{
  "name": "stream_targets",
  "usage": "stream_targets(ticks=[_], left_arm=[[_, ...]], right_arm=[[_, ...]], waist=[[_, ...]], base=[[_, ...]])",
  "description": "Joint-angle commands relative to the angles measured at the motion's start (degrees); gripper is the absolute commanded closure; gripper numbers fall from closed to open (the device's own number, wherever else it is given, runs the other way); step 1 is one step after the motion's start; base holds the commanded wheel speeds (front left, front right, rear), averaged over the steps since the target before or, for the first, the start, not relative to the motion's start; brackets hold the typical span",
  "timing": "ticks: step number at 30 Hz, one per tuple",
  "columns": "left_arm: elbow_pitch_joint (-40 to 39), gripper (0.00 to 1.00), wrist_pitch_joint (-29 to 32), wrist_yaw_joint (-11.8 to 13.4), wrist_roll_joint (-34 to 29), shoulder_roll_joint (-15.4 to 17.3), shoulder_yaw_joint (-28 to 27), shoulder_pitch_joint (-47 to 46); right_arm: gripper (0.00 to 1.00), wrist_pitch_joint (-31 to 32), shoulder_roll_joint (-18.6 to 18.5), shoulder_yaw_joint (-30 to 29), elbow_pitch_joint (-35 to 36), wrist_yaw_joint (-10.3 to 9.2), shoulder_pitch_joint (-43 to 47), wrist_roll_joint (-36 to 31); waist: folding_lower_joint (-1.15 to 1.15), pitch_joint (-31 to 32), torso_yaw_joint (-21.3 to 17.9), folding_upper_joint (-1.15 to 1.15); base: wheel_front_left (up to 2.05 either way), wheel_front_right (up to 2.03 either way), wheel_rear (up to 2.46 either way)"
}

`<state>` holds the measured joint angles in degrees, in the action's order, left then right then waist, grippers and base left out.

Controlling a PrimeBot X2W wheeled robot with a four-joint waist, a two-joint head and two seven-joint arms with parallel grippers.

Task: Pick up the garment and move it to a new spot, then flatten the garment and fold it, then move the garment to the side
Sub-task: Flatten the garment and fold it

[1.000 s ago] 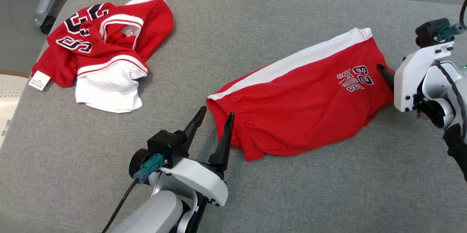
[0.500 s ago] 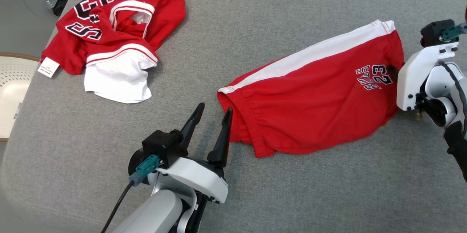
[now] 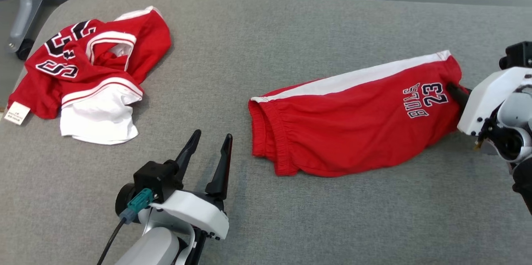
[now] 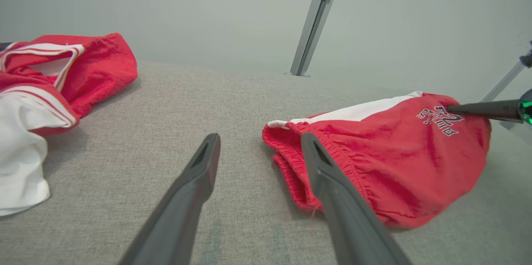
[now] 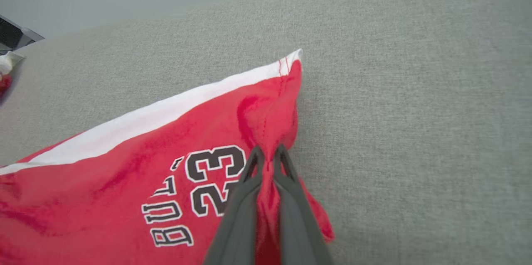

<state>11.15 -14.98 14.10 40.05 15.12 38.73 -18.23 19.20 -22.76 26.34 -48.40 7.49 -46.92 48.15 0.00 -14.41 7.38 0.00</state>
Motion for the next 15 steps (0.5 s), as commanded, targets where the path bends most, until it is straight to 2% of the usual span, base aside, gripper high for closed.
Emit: stream_targets(ticks=[1, 6, 10, 15], left_arm=[[-0.2, 0.0, -0.3, -0.4, -0.5, 0.4, -0.7, 1.0], [-1.1, 0.0, -0.3, -1.9, -2.8, 0.7, -2.3, 4.0], [-1.2, 0.0, -0.3, -2.7, -4.3, 0.1, -3.2, 6.2], [-1.3, 0.0, -0.3, -3.2, -6.0, -0.7, -4.3, 8.1]], right_arm=[[1.0, -0.5, -0.6, -0.3, 0.3, 0.01, 1.7, 0.7], [1.0, -3.3, -2.4, -3.4, -0.9, 0.01, 5.3, 2.6], [1.0, -6.2, -4.6, -5.7, -3.5, 0.01, 6.0, 1.4], [1.0, -8.1, -3.1, -4.4, -0.9, 0.02, 3.8, -1.7]], waist=[[0.0, 1.9, -2.1, 0.0], [0.0, 3.0, -3.4, 0.0], [0.0, 4.0, -3.3, 0.0], [0.0, 5.2, -2.9, 0.0]], base=[[0.0, 0.0, 0.0], [0.0, 0.0, 0.0], [0.0, 0.0, 0.0], [0.0, 0.0, 0.0]])
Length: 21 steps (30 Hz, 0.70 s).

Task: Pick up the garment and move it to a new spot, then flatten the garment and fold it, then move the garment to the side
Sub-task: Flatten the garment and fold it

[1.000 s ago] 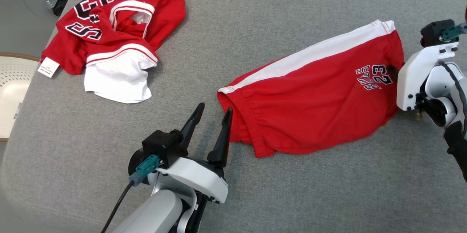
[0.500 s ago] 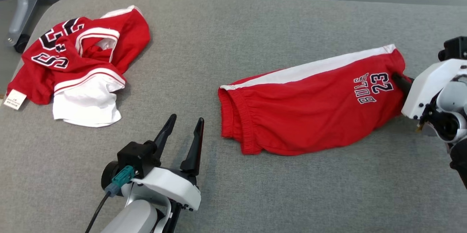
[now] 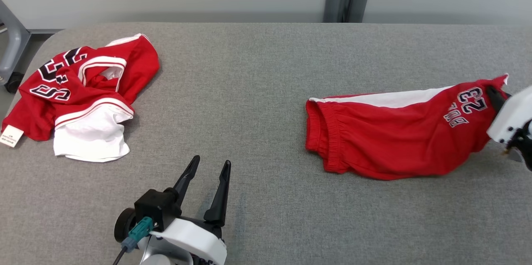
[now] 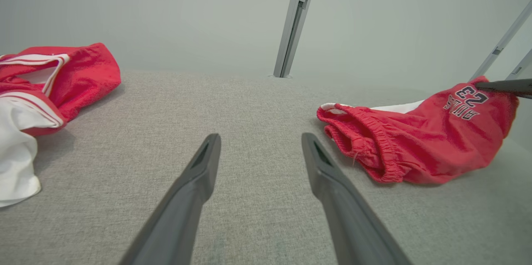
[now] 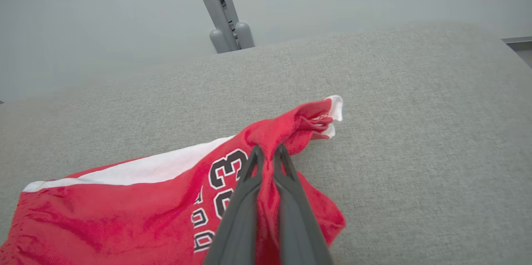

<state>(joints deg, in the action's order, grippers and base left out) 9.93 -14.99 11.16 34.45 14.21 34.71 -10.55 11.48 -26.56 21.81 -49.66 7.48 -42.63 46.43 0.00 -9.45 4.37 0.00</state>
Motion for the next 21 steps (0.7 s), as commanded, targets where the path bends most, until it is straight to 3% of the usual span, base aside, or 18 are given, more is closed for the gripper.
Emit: stream_targets(ticks=[1, 9, 15, 21], left_arm=[[0.1, 0.0, -0.3, -0.3, -0.7, -0.1, -0.5, 0.9], [0.6, 0.0, -0.3, -0.5, -2.9, -1.8, -2.7, 1.7], [0.7, 0.0, -0.3, -0.8, -3.9, -2.6, -4.9, 2.6], [1.3, 0.0, -0.3, -1.5, -4.7, -3.2, -7.2, 4.1]], right_arm=[[1.0, -0.2, 1.9, 0.8, 1.6, 0.03, -0.6, -0.1], [1.0, 1.8, 11.3, 7.3, 9.0, 0.03, 1.6, -1.1], [1.0, 1.2, 13.9, 9.2, 11.6, 0.03, 4.7, -0.9], [1.0, 1.6, 14.2, 9.3, 12.8, 0.03, 8.0, -2.0]], waist=[[0.0, 0.5, 0.3, 0.0], [0.0, 2.2, 2.2, 0.0], [0.0, 2.8, 3.3, 0.0], [0.0, 3.6, 3.3, 0.0]], base=[[0.0, 0.0, 0.0], [0.0, 0.0, 0.0], [0.0, 0.0, 0.0], [0.0, 0.0, 0.0]])
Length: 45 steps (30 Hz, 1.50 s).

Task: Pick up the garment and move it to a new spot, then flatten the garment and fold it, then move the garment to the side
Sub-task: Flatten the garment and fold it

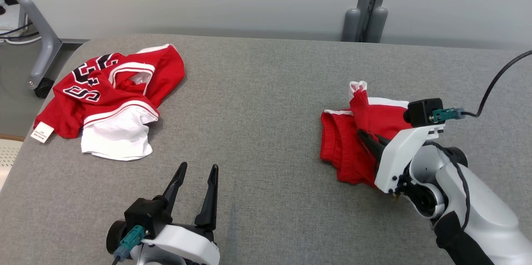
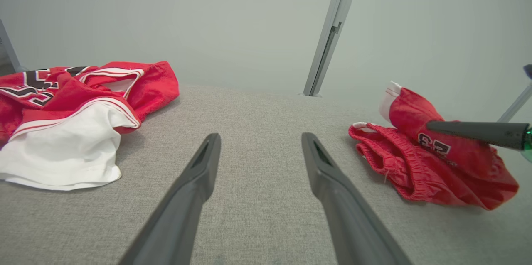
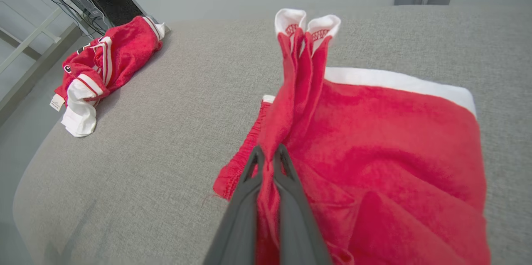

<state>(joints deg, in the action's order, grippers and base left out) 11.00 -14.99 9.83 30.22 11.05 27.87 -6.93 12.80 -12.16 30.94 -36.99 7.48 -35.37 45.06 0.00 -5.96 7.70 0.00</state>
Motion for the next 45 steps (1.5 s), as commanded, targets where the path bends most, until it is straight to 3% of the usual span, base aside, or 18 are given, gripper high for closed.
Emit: stream_targets(ticks=[1, 7, 8, 9, 10, 18, 23, 31, 32, 33, 34, 35, 45], left_arm=[[0.3, 0.0, -0.3, -0.3, -0.6, -0.2, -0.7, 0.7], [1.0, 0.0, -0.3, -1.2, -1.6, -1.8, -1.8, 1.4], [1.1, 0.0, -0.3, -1.3, -1.7, -1.9, -2.0, 1.5], [1.3, 0.0, -0.3, -1.4, -1.9, -2.0, -2.2, 1.7], [1.4, 0.0, -0.3, -1.5, -2.0, -2.1, -2.5, 1.8], [2.5, 0.0, -0.3, -2.2, -2.6, -2.6, -5.4, 3.4], [2.4, 0.0, -0.3, -2.5, -2.9, -3.2, -7.8, 5.2], [1.6, 0.0, -0.3, -3.8, -4.4, -4.4, -10.1, 6.9], [1.6, 0.0, -0.3, -3.9, -4.7, -4.7, -10.1, 6.9], [1.6, 0.0, -0.3, -4.2, -4.9, -4.9, -10.2, 6.7], [1.6, 0.0, -0.3, -4.2, -4.9, -4.9, -10.2, 6.7], [1.5, 0.0, -0.3, -4.4, -5.1, -5.2, -10.2, 6.4], [2.2, 0.0, -0.3, -6.2, -7.3, -6.9, -10.1, 3.7]], right_arm=[[1.0, 0.6, -0.1, 0.4, 0.2, 0.03, 1.2, -0.9], [1.0, 1.0, 1.8, 0.3, 0.1, 0.03, 2.2, -2.3], [0.91, 1.1, 2.1, 0.6, 0.2, 0.03, 2.2, -2.6], [0.6, 0.8, 2.3, 0.8, 0.6, 0.03, 2.2, -3.0], [0.0, 0.7, 2.3, 1.0, 0.9, 0.03, 2.3, -3.4], [0.0, -2.8, -0.7, -0.9, 8.4, 0.02, 5.7, -5.9], [0.0, -7.6, -4.2, -9.7, 13.2, 0.03, 10.4, -11.9], [0.0, -8.4, -3.8, -24.5, 14.9, 0.03, 18.5, -21.5], [0.23, -8.0, -3.5, -25.3, 14.8, 0.03, 18.9, -22.2], [0.58, -7.5, -3.2, -25.7, 14.6, 0.03, 19.0, -22.6], [0.58, -7.5, -3.2, -25.7, 14.6, 0.03, 19.0, -22.6], [1.0, -7.0, -2.7, -25.9, 14.3, 0.03, 19.1, -22.8], [1.0, -3.7, 0.9, -18.5, 4.3, 0.02, 10.1, -23.2]], waist=[[0.0, 0.2, 0.0, 0.0], [0.0, 0.7, -0.1, 0.0], [0.0, 0.8, -0.2, 0.0], [0.0, 0.9, -0.3, 0.0], [0.0, 1.0, -0.4, 0.0], [0.0, 3.5, -1.9, 0.0], [0.0, 5.2, -2.9, 0.0], [0.0, 5.3, -2.7, 0.0], [0.0, 5.0, -2.5, 0.0], [0.0, 4.7, -2.2, 0.0], [0.0, 4.7, -2.2, 0.0], [0.0, 4.4, -1.9, 0.0], [0.0, 0.4, 0.3, 0.0]], base=[[0.0, 0.0, 0.0], [0.0, 0.0, 0.0], [0.0, 0.0, 0.0], [0.0, 0.0, 0.0], [0.0, 0.0, 0.0], [0.0, 0.0, 0.0], [0.0, 0.0, 0.0], [0.0, 0.0, 0.0], [0.0, 0.0, 0.0], [0.0, 0.0, 0.0], [0.0, 0.0, 0.0], [0.0, 0.0, 0.0], [0.0, 0.0, 0.0]])
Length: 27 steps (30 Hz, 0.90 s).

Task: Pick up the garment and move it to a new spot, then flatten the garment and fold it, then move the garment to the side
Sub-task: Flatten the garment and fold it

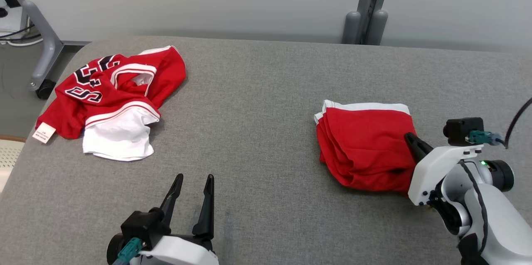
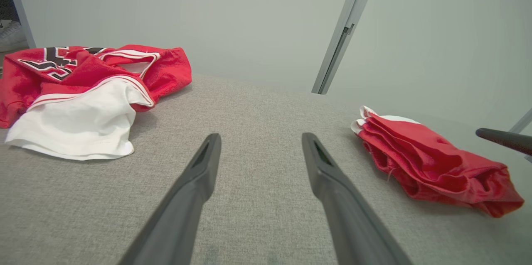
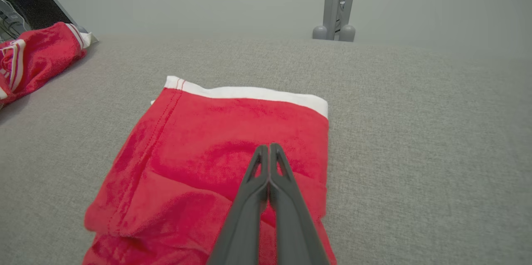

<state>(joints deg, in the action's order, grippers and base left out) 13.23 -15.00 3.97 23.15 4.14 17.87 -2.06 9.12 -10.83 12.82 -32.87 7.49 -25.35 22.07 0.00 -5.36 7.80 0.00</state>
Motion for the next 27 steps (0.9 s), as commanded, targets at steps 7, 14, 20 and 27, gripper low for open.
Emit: stream_targets(ticks=[7, 14, 20, 27], left_arm=[[0.5, 0.0, -0.3, -0.6, -1.0, -0.4, -0.4, -2.5], [1.0, 0.0, -0.3, -1.0, -1.4, -0.7, -2.0, -1.9], [0.9, 0.0, -0.3, -1.0, -1.7, -0.8, -3.3, -1.0], [0.9, 0.0, -0.3, -1.2, -2.3, -0.9, -4.9, 1.0]], right_arm=[[1.0, -1.7, 1.5, 5.3, -4.2, 0.01, -1.2, 3.4], [1.0, -0.7, 0.6, 12.7, -1.7, 0.01, 2.3, 8.3], [1.0, -1.4, 1.4, 16.7, 0.2, 0.01, 5.6, 10.1], [1.0, -5.7, 0.9, 16.1, 2.3, 0.02, 7.8, 9.7]], waist=[[0.0, -0.8, 0.3, 0.0], [0.0, -0.4, -0.9, 0.0], [0.0, 0.8, -2.0, 0.0], [0.0, 4.3, -4.2, 0.0]], base=[[0.0, 0.0, 0.0], [0.0, 0.0, 0.0], [0.0, 0.0, 0.0], [0.0, 0.0, 0.0]])
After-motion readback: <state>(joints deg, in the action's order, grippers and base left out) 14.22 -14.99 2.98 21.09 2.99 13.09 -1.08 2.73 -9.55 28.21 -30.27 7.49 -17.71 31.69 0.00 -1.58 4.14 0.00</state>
